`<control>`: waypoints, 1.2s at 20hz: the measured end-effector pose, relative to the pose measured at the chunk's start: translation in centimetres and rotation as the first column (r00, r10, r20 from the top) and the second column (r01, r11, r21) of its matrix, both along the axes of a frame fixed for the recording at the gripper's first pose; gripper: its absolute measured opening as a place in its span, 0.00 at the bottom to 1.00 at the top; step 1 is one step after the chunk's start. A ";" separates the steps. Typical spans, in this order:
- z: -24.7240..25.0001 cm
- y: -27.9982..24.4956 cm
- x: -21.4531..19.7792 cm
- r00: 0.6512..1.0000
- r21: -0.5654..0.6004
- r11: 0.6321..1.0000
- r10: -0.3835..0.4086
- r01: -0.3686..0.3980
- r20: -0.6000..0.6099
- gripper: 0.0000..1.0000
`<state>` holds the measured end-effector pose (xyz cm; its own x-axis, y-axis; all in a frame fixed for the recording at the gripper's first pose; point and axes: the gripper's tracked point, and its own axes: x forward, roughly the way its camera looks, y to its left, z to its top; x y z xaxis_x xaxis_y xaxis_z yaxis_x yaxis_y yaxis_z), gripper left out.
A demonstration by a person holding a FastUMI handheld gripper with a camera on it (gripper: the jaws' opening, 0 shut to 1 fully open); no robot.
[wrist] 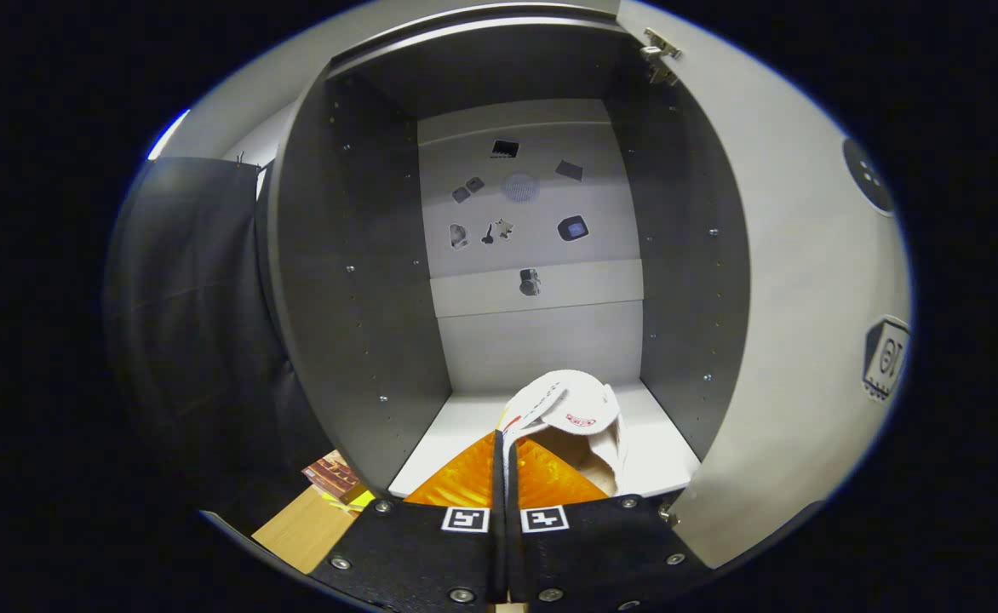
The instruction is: Open the shoe cabinet door, grab the shoes and put them into the shoe cabinet, then close the shoe cabinet door.
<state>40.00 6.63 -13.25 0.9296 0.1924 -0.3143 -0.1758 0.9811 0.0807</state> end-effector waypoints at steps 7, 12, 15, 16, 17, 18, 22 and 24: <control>-5.1 2.1 8.1 0.997 -0.044 0.998 -0.040 0.037 -0.059 0.00; -8.2 2.8 10.3 0.993 -0.075 0.996 -0.059 0.051 -0.099 0.00; -8.8 3.2 10.5 0.994 -0.091 0.995 -0.057 0.049 -0.094 0.00; -9.1 3.5 10.5 0.993 -0.092 0.995 -0.053 0.044 -0.102 0.00; -9.3 3.8 10.6 0.993 -0.090 0.995 -0.053 0.044 -0.105 0.00; -9.5 4.1 11.0 0.993 -0.089 0.995 -0.056 0.047 -0.107 0.00; -9.6 4.0 11.0 0.990 -0.081 0.994 -0.081 0.072 -0.113 0.04; -9.5 4.1 10.9 0.989 -0.065 0.995 -0.085 0.078 -0.123 0.09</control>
